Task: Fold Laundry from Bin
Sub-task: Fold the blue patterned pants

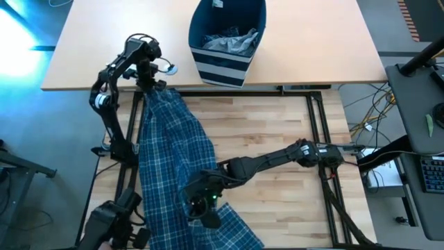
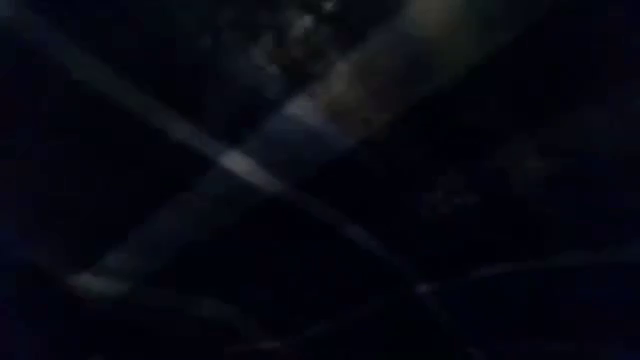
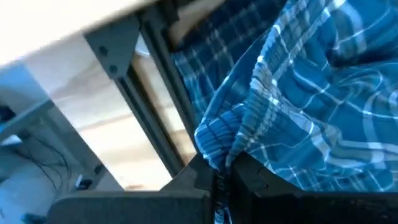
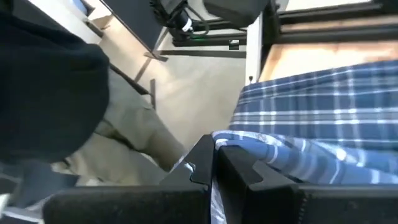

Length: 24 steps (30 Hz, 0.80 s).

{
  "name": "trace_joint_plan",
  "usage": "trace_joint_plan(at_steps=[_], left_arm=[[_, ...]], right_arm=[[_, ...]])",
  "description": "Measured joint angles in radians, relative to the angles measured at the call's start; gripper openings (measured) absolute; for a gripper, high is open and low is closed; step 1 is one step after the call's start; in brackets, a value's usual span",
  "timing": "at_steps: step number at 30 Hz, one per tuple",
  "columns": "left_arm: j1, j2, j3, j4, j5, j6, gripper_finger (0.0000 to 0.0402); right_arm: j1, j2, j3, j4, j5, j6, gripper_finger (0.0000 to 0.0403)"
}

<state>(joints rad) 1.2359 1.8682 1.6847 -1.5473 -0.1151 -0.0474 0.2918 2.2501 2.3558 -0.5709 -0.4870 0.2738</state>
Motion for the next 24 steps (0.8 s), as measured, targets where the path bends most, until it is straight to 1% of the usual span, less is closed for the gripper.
trace_joint_plan(at_steps=[1, 4, 6, 9, 13, 15, 19, 24], left_arm=[[0.001, -0.005, -0.019, 0.035, -0.001, -0.005, 0.0000], [-0.003, -0.006, -0.046, 0.119, -0.053, -0.023, 0.0000], [-0.006, 0.007, -0.055, 0.140, -0.097, -0.031, 0.0000], [-0.007, 0.040, -0.054, 0.151, -0.128, -0.033, 0.0000], [-0.006, 0.090, -0.050, 0.153, -0.134, -0.045, 0.0000], [-0.009, 0.110, -0.051, 0.154, -0.172, -0.049, 0.0003], [-0.013, 0.132, -0.048, 0.161, -0.190, -0.049, 0.0029], [-0.014, 0.137, -0.025, 0.149, -0.163, -0.063, 0.0072]], right_arm=[[-0.002, 0.000, 0.000, 0.001, 0.000, -0.017, 0.0008], [-0.007, 0.000, 0.000, 0.002, -0.002, -0.055, 0.0008], [-0.012, 0.000, 0.000, 0.000, -0.003, -0.062, 0.0008], [-0.026, 0.002, -0.001, 0.000, 0.001, -0.091, 0.0008], [-0.042, 0.016, -0.002, 0.010, 0.108, -0.157, 0.0008], [-0.047, 0.033, -0.003, 0.027, 0.128, -0.173, 0.0008], [-0.050, 0.082, -0.003, 0.077, 0.122, -0.159, 0.0008], [-0.047, 0.123, -0.003, 0.082, 0.117, -0.106, 0.0008]])
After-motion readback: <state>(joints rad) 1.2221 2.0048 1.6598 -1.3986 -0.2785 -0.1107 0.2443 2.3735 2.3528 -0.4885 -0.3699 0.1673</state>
